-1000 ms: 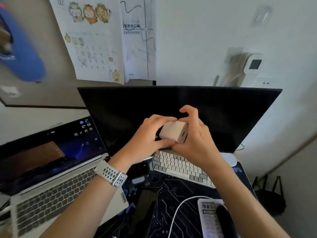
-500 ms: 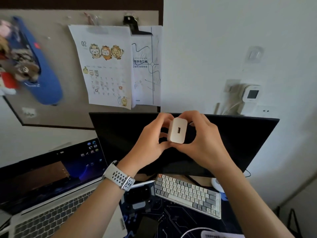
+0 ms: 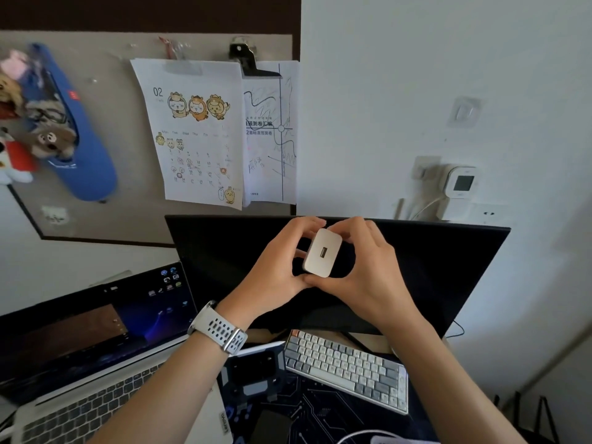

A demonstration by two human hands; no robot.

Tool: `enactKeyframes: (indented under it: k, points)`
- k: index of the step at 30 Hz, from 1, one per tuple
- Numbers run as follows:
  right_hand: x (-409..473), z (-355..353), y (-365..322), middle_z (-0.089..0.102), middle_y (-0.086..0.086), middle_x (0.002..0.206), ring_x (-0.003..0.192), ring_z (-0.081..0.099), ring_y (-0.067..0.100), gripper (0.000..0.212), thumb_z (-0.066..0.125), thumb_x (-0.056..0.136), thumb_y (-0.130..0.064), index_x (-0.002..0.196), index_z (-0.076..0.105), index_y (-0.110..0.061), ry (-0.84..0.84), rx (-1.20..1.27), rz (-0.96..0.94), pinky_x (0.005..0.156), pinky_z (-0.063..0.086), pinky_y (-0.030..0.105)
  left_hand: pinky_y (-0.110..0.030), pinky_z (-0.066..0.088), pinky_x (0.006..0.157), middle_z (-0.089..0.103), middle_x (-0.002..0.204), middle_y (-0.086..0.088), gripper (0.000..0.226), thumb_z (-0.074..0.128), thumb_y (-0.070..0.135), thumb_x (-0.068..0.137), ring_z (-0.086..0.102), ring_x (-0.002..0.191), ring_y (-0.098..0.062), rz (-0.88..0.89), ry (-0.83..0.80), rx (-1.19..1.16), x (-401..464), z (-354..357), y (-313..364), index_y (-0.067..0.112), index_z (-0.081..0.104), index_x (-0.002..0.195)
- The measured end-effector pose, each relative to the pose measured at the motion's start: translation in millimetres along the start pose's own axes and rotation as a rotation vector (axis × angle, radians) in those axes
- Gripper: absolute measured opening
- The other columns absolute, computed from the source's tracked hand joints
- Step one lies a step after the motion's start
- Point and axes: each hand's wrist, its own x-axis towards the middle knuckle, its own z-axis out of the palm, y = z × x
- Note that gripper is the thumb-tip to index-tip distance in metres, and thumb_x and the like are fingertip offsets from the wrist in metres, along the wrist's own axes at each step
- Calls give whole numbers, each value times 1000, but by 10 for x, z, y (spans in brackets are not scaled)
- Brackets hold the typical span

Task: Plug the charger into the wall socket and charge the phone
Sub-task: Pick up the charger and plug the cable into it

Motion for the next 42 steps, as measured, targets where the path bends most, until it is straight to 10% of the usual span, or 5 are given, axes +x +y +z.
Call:
enactKeyframes:
  k: [16,36,42]
  points:
    - [-488,678,64,55,-5,101,96,50,15,62,86,62,-36,108,48,-19,-251,85,82,76,49,31,-14,47,82,59,111,16,59,77,9,78,59,106,0,-186,-71,-49,-774,12,-460,27,42,122]
    - [-1325,1827,-182,56,-2,114,101,48,11,63,81,73,-32,122,45,-16,-548,237,177,80,40,15,-49,44,69,54,101,-13,51,64,-2,83,54,87,-33,-506,-31,-57,-2111,-186,-1047,19,39,121]
    - [-1602,2065,-143,62,-1,96,83,60,13,22,60,93,-24,110,56,-10,-358,332,459,71,50,22,-26,41,72,54,102,-2,54,63,6,80,52,88,-11,-611,65,-91,-2365,-342,-1177,31,38,121]
